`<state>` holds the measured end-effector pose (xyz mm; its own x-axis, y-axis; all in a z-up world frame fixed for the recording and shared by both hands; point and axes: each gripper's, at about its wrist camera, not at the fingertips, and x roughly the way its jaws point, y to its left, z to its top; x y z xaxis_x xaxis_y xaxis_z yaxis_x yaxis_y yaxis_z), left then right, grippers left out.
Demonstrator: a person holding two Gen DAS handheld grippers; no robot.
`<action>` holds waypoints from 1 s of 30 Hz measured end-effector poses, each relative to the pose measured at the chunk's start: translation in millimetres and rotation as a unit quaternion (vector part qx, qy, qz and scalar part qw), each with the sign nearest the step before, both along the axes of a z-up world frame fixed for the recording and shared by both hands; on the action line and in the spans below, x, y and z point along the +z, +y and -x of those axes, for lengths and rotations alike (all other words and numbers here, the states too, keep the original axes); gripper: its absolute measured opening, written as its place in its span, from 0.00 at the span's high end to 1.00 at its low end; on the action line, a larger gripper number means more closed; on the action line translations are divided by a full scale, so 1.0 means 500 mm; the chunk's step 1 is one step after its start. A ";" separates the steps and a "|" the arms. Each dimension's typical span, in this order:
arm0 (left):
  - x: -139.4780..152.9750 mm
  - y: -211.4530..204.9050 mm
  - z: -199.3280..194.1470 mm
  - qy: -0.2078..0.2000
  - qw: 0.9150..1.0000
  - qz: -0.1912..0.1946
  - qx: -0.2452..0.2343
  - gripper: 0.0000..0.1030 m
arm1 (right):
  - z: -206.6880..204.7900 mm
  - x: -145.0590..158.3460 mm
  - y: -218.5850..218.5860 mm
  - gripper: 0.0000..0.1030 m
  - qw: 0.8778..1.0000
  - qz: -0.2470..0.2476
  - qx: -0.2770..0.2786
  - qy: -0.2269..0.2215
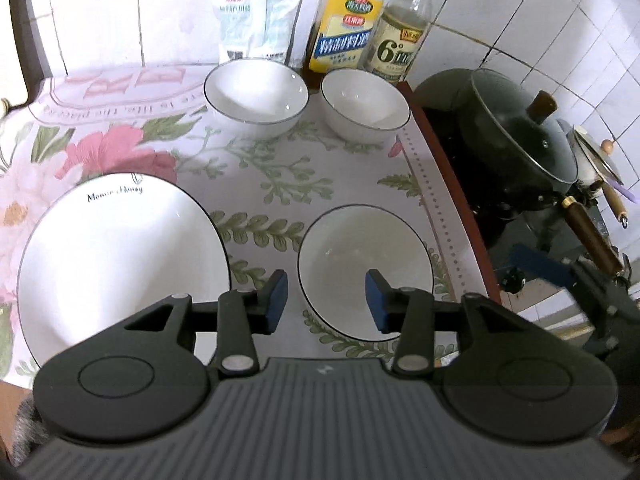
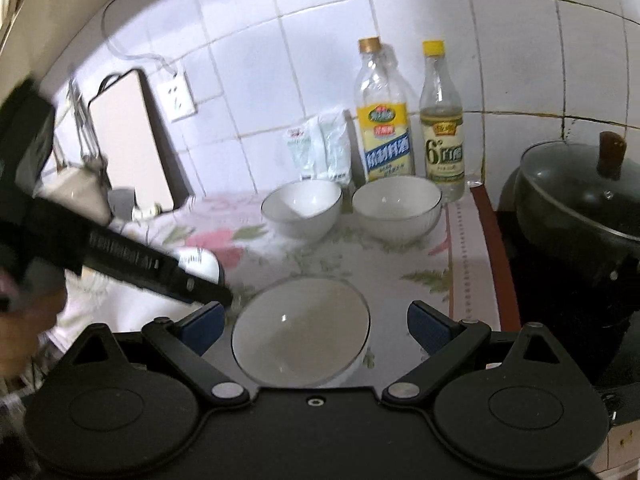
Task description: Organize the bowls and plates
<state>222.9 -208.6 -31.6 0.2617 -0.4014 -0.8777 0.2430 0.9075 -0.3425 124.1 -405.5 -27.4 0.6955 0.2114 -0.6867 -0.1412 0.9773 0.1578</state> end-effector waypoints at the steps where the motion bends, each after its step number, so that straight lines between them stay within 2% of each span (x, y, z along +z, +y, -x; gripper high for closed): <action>1: 0.003 0.003 -0.002 -0.005 1.000 0.002 0.000 0.59 | -0.007 0.009 -0.003 0.04 1.000 -0.005 -0.005 0.002; 7: 0.022 0.004 -0.027 -0.036 0.999 0.016 0.004 0.58 | -0.061 0.047 -0.024 0.04 0.999 -0.046 -0.018 0.002; 11: 0.029 -0.008 -0.059 -0.054 0.998 0.024 0.007 0.55 | -0.115 0.056 -0.052 0.06 0.994 -0.092 -0.048 0.024; 15: 0.017 -0.018 -0.100 -0.055 0.998 0.036 0.021 0.51 | -0.177 0.042 -0.091 0.10 0.982 -0.153 -0.092 0.057; 19: -0.013 -0.034 -0.146 -0.044 0.997 0.043 0.044 0.50 | -0.239 0.011 -0.119 0.15 0.970 -0.180 -0.134 0.090; 22: -0.037 -0.066 -0.180 -0.023 0.996 0.057 0.058 0.50 | -0.288 -0.014 -0.131 0.17 0.965 -0.180 -0.151 0.113; 25: -0.077 -0.097 -0.208 0.012 0.993 0.070 0.089 0.50 | -0.335 -0.048 -0.142 0.24 0.958 -0.176 -0.178 0.143; 30: -0.134 -0.148 -0.243 0.028 0.991 0.058 0.120 0.53 | -0.403 -0.106 -0.161 0.34 0.949 -0.148 -0.217 0.175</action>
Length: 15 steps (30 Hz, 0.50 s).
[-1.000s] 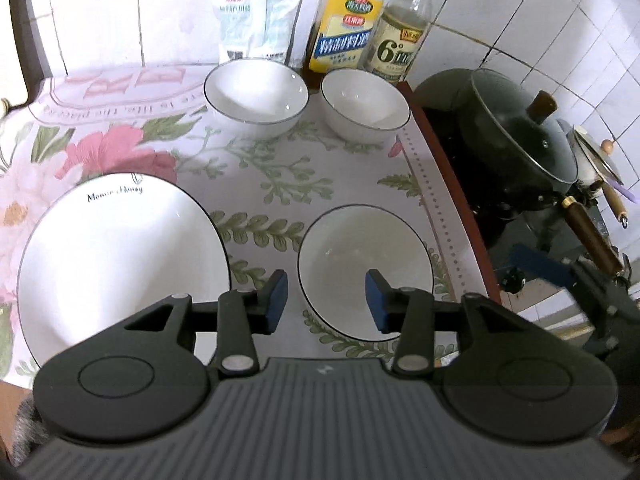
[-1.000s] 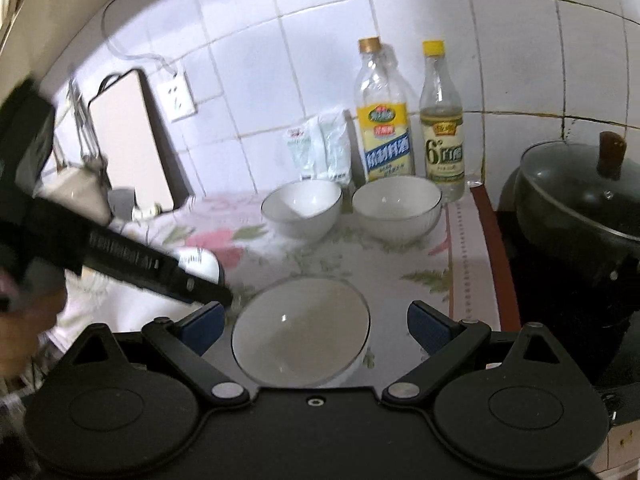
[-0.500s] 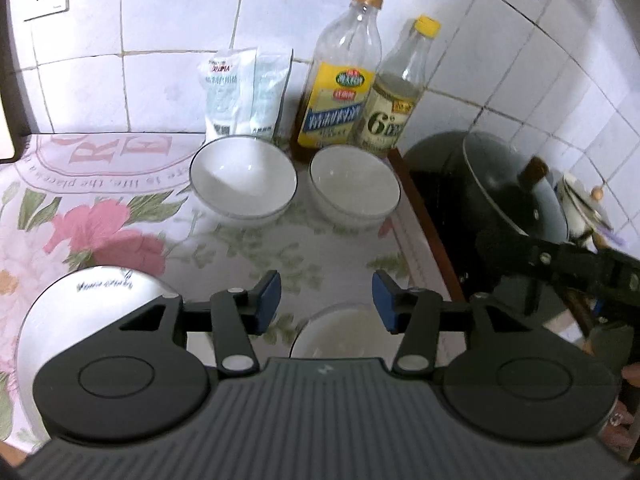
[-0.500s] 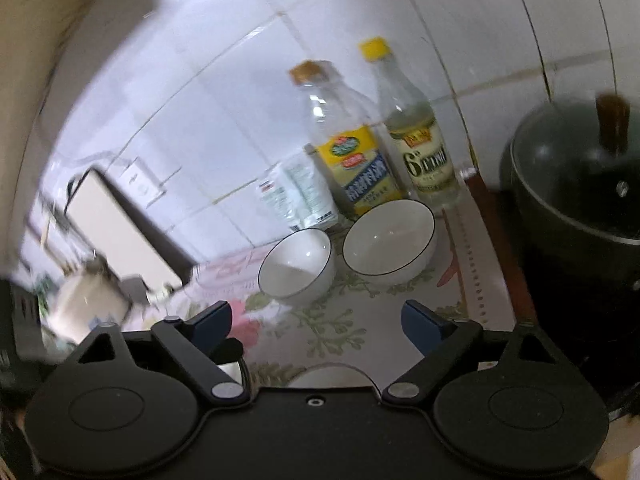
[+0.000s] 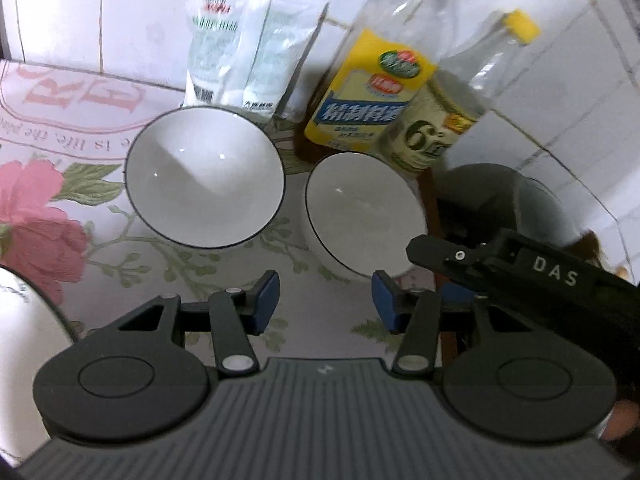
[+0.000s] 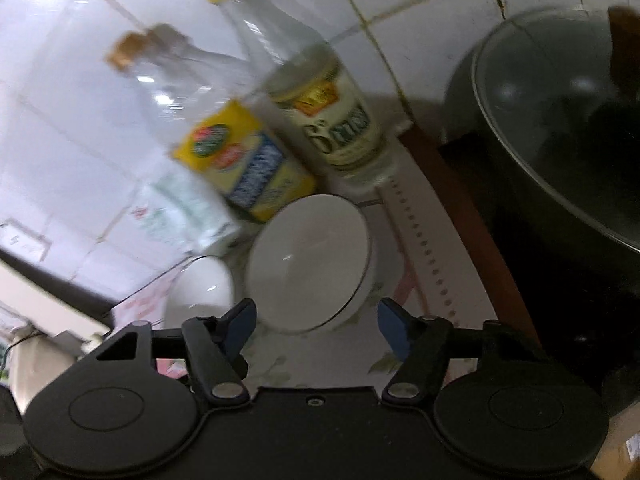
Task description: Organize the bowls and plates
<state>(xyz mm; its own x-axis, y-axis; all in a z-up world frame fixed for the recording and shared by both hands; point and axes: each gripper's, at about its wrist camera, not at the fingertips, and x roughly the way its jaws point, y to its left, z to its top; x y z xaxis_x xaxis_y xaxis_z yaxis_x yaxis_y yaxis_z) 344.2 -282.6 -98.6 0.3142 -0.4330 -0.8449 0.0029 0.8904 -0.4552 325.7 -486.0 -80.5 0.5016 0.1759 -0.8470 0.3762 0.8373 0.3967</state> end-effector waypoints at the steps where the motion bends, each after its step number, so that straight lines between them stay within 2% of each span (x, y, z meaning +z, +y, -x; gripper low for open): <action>1: -0.010 -0.004 -0.006 -0.001 1.000 -0.004 0.009 0.54 | -0.007 -0.009 -0.005 0.36 1.000 0.004 -0.002 0.005; 4: -0.030 -0.021 -0.024 -0.001 1.000 -0.018 0.011 0.54 | -0.028 -0.030 -0.005 0.39 0.999 0.043 -0.002 0.009; 7: -0.046 -0.036 -0.039 -0.001 0.999 -0.045 0.005 0.56 | -0.039 -0.050 -0.019 0.48 0.999 0.038 -0.018 0.013; 10: -0.062 -0.040 -0.052 0.009 0.999 -0.044 0.008 0.59 | -0.047 -0.066 -0.024 0.58 0.999 0.026 -0.021 0.013; 13: -0.067 -0.043 -0.060 0.002 0.999 -0.041 0.006 0.65 | -0.054 -0.080 -0.022 0.66 0.999 0.027 -0.023 0.023; 15: -0.073 -0.047 -0.066 0.008 0.999 -0.045 0.005 0.73 | -0.056 -0.088 -0.020 0.73 0.999 0.032 -0.028 0.029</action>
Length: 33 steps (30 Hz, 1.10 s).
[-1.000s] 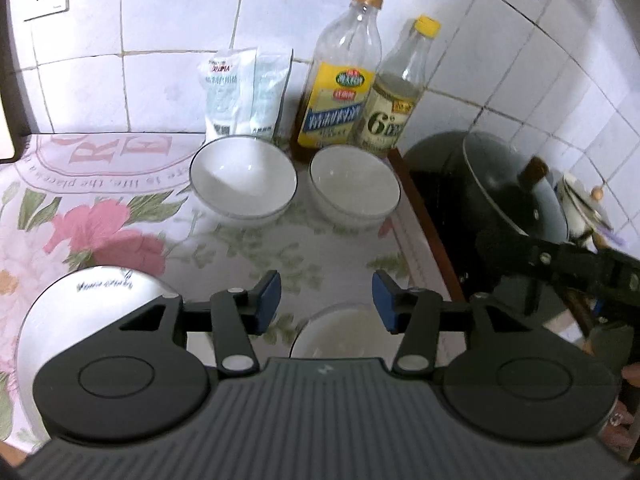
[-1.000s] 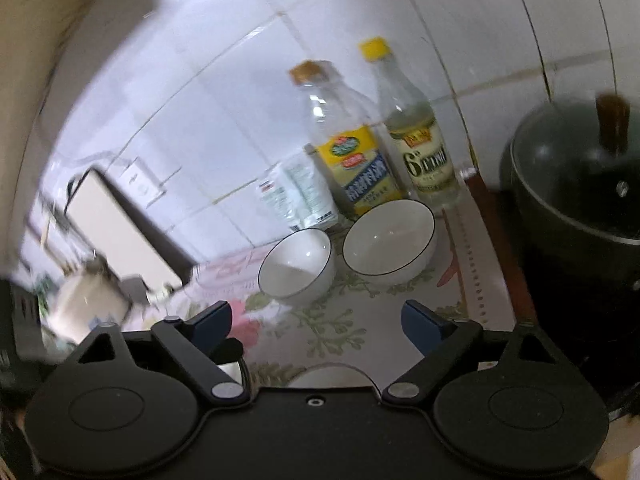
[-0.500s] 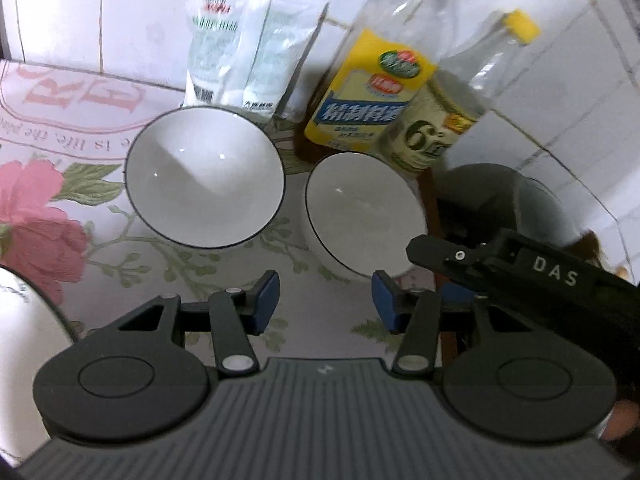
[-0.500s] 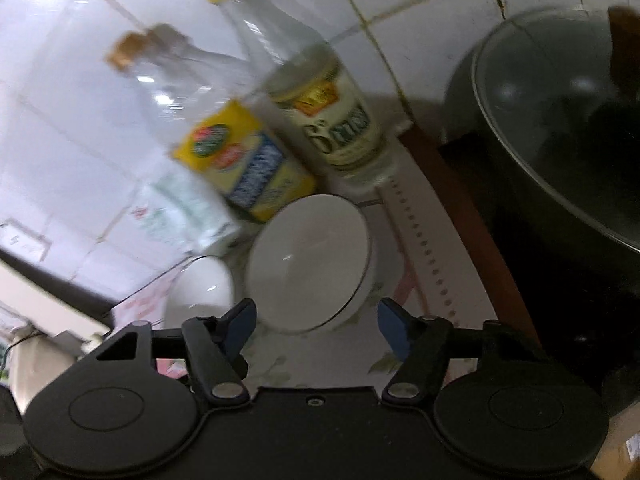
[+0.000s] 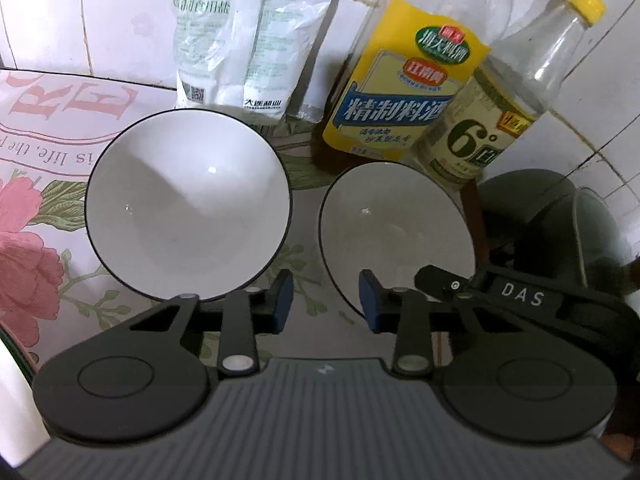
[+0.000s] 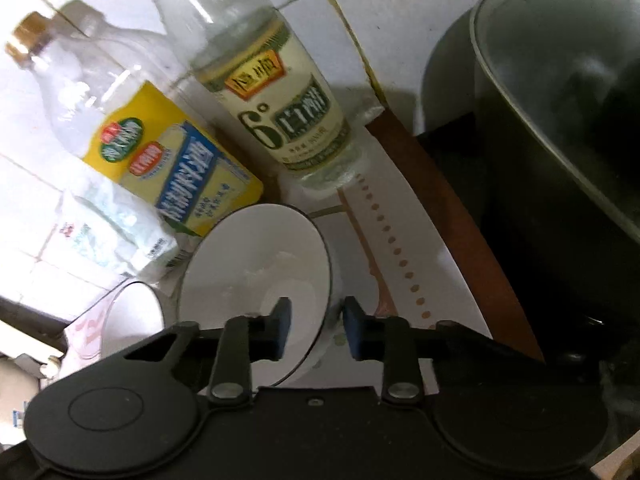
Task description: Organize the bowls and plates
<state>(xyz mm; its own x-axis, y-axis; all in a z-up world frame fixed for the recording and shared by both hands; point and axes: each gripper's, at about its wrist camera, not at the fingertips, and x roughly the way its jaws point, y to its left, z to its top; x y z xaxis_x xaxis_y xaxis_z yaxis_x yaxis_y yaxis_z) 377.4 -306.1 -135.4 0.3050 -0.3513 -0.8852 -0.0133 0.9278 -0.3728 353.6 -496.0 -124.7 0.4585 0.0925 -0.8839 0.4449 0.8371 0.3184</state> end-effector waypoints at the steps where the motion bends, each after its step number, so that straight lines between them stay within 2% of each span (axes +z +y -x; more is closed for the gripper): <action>1: -0.004 -0.001 -0.002 0.002 1.000 0.005 0.000 0.74 | -0.001 -0.006 -0.003 0.75 1.000 0.000 -0.003 0.001; 3: -0.013 -0.002 -0.007 0.006 1.000 0.017 0.001 0.83 | -0.002 -0.013 -0.008 0.82 1.000 -0.002 -0.012 0.008; 7: -0.017 -0.007 -0.010 0.006 1.000 0.018 0.000 0.84 | -0.011 -0.026 -0.011 0.83 1.000 -0.008 -0.019 0.009; 9: -0.011 -0.015 -0.008 0.013 1.000 0.011 -0.023 0.85 | -0.010 -0.025 -0.006 0.86 1.000 0.004 -0.022 0.016; 11: 0.004 -0.021 0.000 0.012 0.999 -0.003 -0.045 0.85 | -0.005 -0.012 0.018 0.86 0.999 0.044 -0.013 0.024; 12: 0.011 -0.023 0.004 0.007 0.999 -0.013 -0.052 0.85 | 0.002 -0.005 0.025 0.86 0.999 0.048 -0.008 0.019; 20: 0.086 0.019 0.056 -0.007 0.996 -0.018 -0.091 0.85 | 0.058 0.065 0.060 0.85 0.999 0.037 0.002 0.008; 21: 0.096 0.026 0.065 -0.036 0.994 0.001 -0.101 0.85 | 0.067 0.074 0.066 0.85 0.999 0.035 0.006 0.006; 33: 0.219 0.136 0.193 -0.068 0.989 0.030 -0.130 0.85 | 0.196 0.181 0.113 0.83 0.999 0.010 0.043 -0.008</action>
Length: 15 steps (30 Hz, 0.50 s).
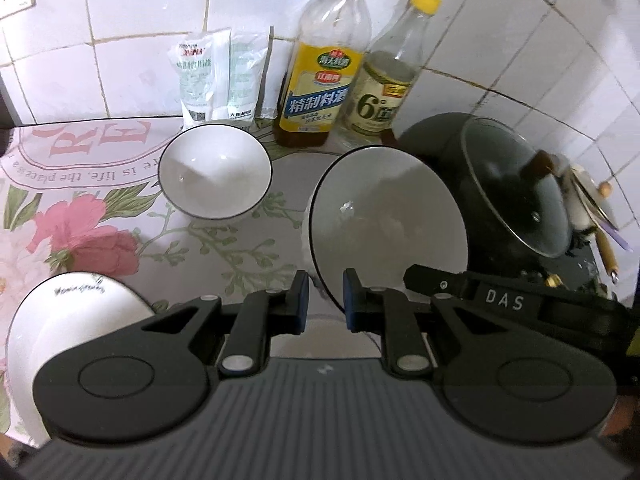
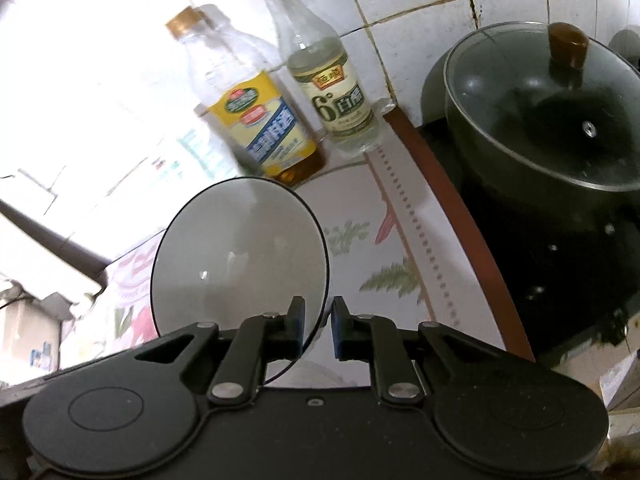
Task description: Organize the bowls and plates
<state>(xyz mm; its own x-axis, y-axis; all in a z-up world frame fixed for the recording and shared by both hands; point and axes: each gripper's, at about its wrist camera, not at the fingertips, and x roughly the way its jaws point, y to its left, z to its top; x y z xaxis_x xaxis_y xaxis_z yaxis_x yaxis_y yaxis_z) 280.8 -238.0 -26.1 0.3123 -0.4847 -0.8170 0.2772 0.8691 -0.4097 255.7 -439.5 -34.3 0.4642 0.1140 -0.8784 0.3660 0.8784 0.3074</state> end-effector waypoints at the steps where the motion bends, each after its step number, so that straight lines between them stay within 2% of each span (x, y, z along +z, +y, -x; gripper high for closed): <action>1: 0.004 0.004 0.007 -0.002 1.000 -0.001 -0.002 0.85 | 0.011 0.006 0.003 0.83 1.000 -0.006 0.002 0.001; 8: 0.016 0.018 0.070 0.005 1.000 -0.007 -0.012 0.85 | 0.078 0.044 0.034 0.83 1.000 -0.001 0.027 0.000; 15: -0.022 0.028 0.116 0.031 0.999 -0.014 -0.015 0.85 | 0.115 0.026 0.065 0.83 0.999 0.027 0.043 0.012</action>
<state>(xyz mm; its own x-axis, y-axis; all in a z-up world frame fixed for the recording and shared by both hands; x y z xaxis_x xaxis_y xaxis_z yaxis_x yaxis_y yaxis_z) 222.6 -224.0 -37.0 0.2474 -0.4691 -0.8478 0.2776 0.8726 -0.4019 198.4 -406.9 -21.1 0.4338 0.1044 -0.8949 0.2951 0.9220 0.2506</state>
